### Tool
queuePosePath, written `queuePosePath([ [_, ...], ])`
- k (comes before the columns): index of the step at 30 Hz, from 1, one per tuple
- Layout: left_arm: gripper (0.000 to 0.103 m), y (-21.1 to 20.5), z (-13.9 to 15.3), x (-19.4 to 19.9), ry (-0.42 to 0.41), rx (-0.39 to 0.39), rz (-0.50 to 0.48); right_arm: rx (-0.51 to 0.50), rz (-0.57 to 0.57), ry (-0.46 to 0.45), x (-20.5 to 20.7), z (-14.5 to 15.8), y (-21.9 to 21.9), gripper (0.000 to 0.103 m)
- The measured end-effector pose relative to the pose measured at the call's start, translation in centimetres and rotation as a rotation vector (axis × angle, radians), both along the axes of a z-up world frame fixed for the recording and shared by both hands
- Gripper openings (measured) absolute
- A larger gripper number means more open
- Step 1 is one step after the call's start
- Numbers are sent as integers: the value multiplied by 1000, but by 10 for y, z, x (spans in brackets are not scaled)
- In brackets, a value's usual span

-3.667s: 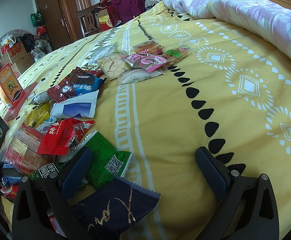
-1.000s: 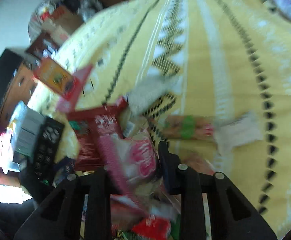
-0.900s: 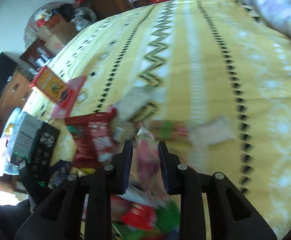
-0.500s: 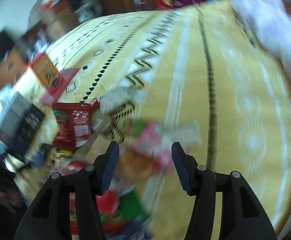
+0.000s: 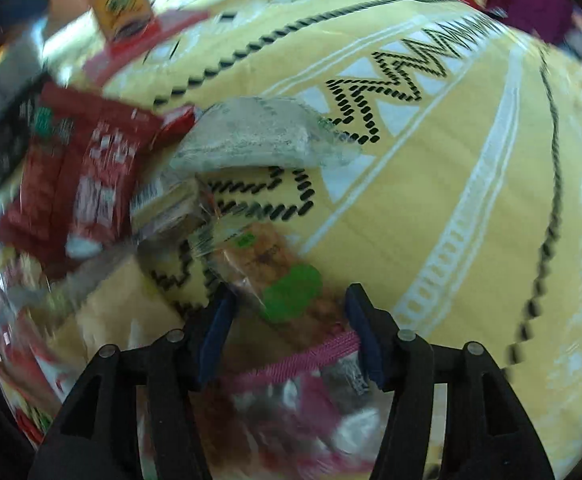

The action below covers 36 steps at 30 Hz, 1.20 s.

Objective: Organize snacks
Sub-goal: 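Reach the right tool into the snack pile and grasp a pastry packet, then grasp the clear grain bag with the left tool while the right tool holds the pastry packet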

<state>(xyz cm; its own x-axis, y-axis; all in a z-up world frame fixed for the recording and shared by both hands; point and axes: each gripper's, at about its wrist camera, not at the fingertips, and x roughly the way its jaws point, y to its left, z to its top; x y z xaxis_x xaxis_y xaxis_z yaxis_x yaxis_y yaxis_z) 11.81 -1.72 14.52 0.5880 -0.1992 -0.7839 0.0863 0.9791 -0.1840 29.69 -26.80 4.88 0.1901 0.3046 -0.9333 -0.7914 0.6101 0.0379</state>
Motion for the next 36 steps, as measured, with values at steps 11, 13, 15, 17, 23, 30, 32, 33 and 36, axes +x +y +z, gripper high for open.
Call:
queuePosePath([
  [11,94,-21,-43,63,89,68,-61,597,-572,83,-38,49,-82,31],
  [13,94,-31,-56,70,105,77,-82,655,-626,54,-51,57,-94,31],
  [15,94,-42,-68,77,108,109,-114,692,-661,39,-59,60,-102,30],
  [17,94,-50,-80,84,123,157,-138,715,-686,21,-64,63,-108,30],
  [23,94,-66,-96,92,241,107,-263,738,-709,-2,-68,69,-125,30],
  [30,71,-90,-105,85,252,211,-326,653,-710,5,-66,62,-120,38],
  [32,56,-89,-102,84,240,210,-301,599,-726,9,-64,55,-119,48],
  [33,49,-90,-102,83,227,217,-303,585,-734,20,-65,51,-118,49],
  [36,42,-94,-97,76,186,248,-301,558,-730,16,-64,49,-112,51],
])
